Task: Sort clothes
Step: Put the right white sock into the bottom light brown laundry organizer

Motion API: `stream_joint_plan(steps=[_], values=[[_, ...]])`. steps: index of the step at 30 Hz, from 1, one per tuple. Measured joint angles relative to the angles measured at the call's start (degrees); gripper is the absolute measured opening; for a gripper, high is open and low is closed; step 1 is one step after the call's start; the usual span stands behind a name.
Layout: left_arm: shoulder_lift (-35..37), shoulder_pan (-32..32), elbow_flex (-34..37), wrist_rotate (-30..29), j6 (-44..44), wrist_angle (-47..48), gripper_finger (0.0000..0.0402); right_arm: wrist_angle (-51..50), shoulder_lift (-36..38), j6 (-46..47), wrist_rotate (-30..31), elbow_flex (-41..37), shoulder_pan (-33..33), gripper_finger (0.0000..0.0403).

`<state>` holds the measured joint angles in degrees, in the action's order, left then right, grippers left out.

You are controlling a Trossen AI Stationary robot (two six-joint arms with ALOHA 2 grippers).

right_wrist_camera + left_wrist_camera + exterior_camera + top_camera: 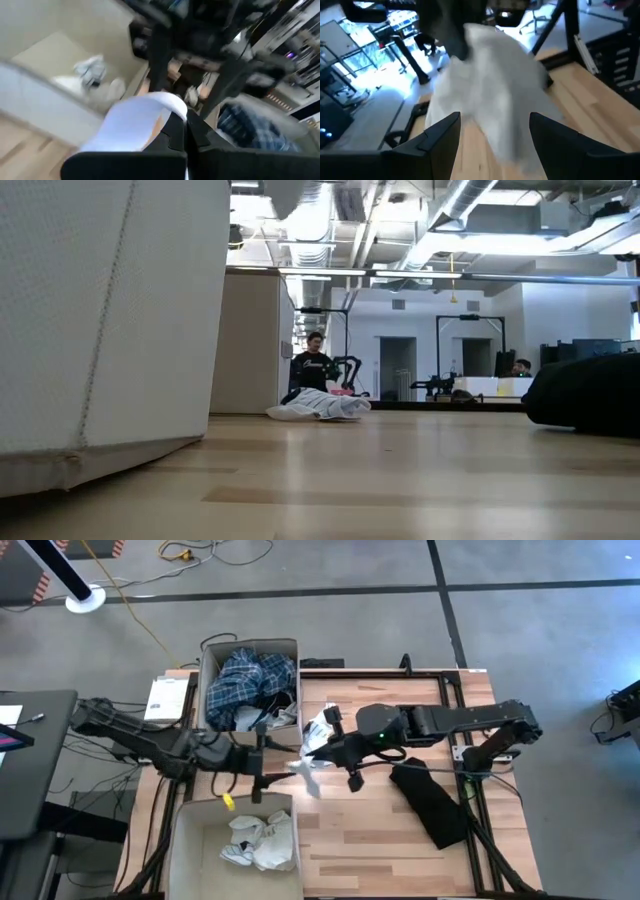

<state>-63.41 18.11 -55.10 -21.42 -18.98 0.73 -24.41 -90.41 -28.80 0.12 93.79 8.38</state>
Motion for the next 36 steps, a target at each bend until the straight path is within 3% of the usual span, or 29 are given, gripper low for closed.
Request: stream_joint_plan(steps=[5,12,16,22,29,36], values=[[-2.64,-2.03,0.03,6.05,1.73,-1.91,0.0233,-1.61,-0.61,-0.58,-0.01,0.03,0.33,0.0000],[-3.87,-4.42,-0.01,5.93,3.06,-1.74,0.0212,-1.31,-0.72,-0.31,0.07,0.03,0.27,0.0000],[-3.79,-4.33,-0.01,6.05,0.91,-2.41,0.0147,-1.64,-0.72,-0.20,0.05,0.03,0.27,0.0000],[-3.81,-4.35,-0.01,7.68,-3.56,-1.81,0.0015,-1.69,-0.70,0.09,0.07,0.03,0.20,0.0006],[-1.95,-2.33,-0.03,7.55,-7.23,-1.40,0.0004,-3.64,-0.70,3.57,0.10,0.03,0.14,0.0027],[3.67,1.41,-2.63,5.50,-8.04,3.53,0.0002,-6.12,-0.68,5.06,4.24,0.03,0.59,0.0114]])
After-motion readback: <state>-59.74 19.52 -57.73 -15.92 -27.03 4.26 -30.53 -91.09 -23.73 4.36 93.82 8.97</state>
